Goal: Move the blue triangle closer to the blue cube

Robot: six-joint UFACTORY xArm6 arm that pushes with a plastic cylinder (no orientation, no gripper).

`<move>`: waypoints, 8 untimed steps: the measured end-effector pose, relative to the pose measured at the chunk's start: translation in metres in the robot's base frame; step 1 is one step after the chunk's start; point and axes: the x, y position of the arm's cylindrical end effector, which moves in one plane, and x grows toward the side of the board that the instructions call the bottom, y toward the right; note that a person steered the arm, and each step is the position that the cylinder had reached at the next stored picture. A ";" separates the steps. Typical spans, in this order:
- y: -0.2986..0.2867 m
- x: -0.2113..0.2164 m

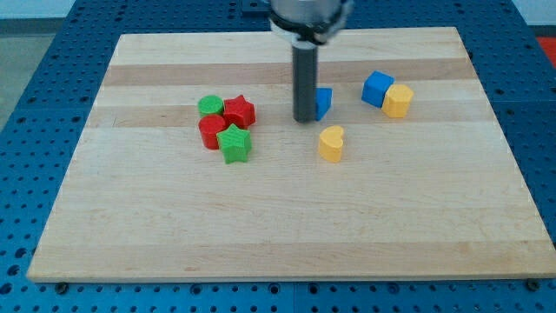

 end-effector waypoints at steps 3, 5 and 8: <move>0.060 -0.040; 0.054 -0.010; -0.011 -0.015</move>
